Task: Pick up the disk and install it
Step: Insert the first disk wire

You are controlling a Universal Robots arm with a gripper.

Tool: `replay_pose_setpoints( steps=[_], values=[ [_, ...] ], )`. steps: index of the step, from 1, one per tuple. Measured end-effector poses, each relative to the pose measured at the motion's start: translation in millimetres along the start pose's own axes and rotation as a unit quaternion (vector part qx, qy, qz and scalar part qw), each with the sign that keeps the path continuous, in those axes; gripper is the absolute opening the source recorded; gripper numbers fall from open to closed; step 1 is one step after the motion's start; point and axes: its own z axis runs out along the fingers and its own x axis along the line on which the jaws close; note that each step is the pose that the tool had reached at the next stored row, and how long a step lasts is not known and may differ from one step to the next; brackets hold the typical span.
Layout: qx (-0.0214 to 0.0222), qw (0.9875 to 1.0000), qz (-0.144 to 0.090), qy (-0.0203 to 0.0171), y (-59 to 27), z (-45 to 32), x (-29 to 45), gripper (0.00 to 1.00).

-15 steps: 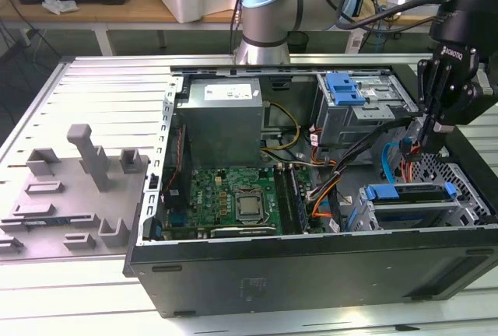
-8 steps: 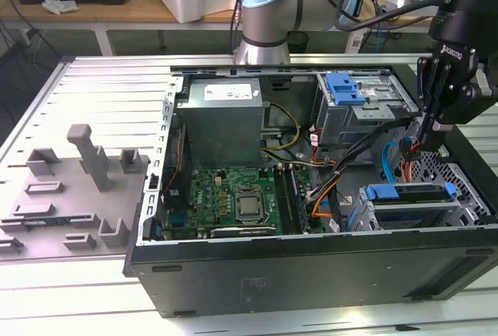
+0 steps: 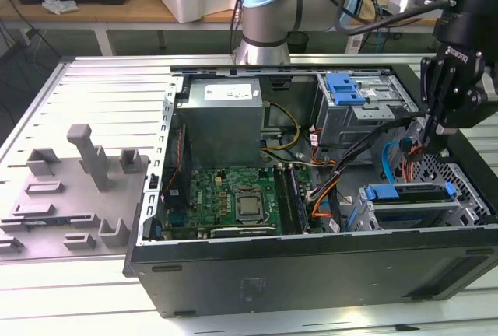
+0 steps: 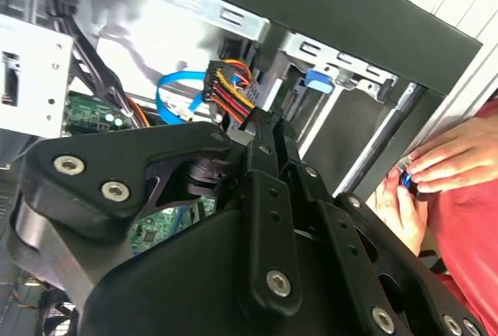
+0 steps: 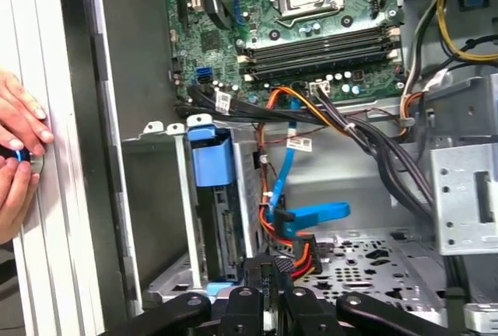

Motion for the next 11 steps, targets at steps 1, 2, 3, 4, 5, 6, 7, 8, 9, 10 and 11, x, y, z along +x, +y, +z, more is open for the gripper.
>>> replay_pose_setpoints(
  steps=[1, 2, 3, 4, 5, 6, 7, 8, 9, 10, 11],
  values=[
    [0.0003, 1.0000, 0.000, -0.0008, 0.7, 0.5, 2.3, 0.17],
    [0.0006, 1.0000, 0.000, -0.0019, 1.4, 1.0, 4.5, 0.17],
    [0.0010, 1.0000, 0.000, -0.0031, 2.0, 1.5, 6.5, 0.17],
    [0.0015, 1.0000, 0.000, -0.0049, 3.0, 2.3, 9.4, 0.17],
    [0.0018, 1.0000, 0.000, -0.0071, 4.4, 3.6, 13.6, 0.17],
    [0.0020, 1.0000, 0.000, -0.0084, 5.2, 4.5, 15.9, 0.17],
    [0.0021, 1.0000, 0.000, -0.0095, 6.0, 5.4, 17.8, 0.17],
    [0.0021, 0.9999, 0.000, -0.0108, 6.5, 7.0, 20.3, 0.17],
    [0.0021, 0.9999, -0.001, -0.0113, 6.4, 8.4, 20.8, 0.17],
    [0.0022, 0.9999, -0.001, -0.0112, 6.4, 9.0, 20.8, 0.17],
    [0.0022, 0.9999, -0.001, -0.0112, 6.5, 9.4, 20.8, 0.17]
  ],
)
